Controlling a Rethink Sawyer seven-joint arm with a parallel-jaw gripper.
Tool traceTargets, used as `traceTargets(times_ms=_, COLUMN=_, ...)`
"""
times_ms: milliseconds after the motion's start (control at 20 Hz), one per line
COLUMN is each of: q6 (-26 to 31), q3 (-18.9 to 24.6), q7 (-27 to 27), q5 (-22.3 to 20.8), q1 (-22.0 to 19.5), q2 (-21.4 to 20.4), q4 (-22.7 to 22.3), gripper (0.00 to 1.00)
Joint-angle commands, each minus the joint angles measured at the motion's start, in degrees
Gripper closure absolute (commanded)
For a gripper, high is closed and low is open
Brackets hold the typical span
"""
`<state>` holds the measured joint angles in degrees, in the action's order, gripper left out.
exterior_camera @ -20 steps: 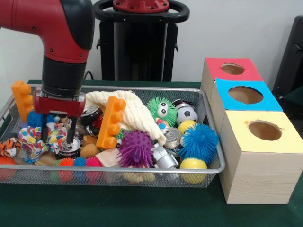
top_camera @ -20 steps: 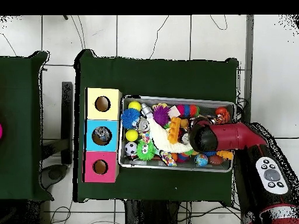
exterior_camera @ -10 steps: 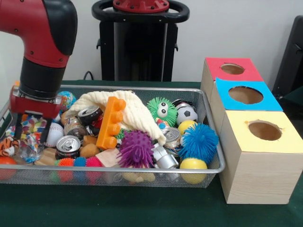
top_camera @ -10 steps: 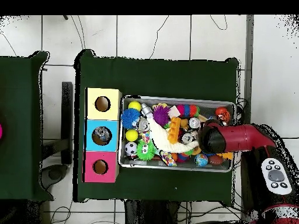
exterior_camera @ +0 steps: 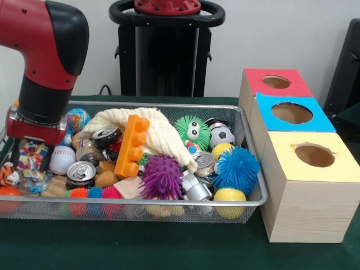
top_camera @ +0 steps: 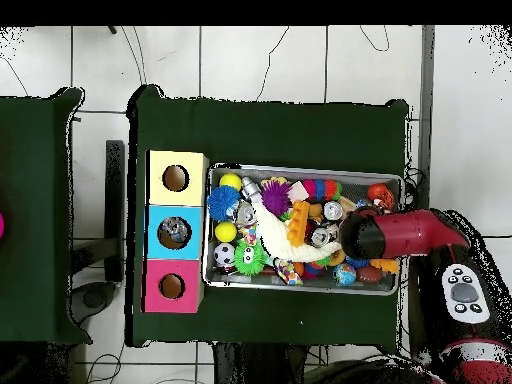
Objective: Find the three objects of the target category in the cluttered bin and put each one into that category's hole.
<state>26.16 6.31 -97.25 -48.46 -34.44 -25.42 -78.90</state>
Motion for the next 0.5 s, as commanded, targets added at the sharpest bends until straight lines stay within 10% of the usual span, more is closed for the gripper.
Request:
traceTargets(times_ms=50, q6=5.9, q3=-0.8, q7=2.0, q5=-1.0, q1=-0.1, q2=6.3, q4=4.0, gripper=0.00)
traceTargets(times_ms=300, q6=8.3, q3=4.4, q7=8.6, q5=2.4, q1=-3.7, q2=7.5, q4=2.4, gripper=0.00)
traceTargets(times_ms=350, q6=10.5, q3=4.6, q7=10.3, q5=2.8, q1=-3.5, q2=7.8, q4=2.8, gripper=1.00)
traceTargets(times_ms=500, q6=12.7, q3=4.4, q7=11.5, q5=3.0, q1=-3.3, q2=8.1, q4=3.6, gripper=1.00)
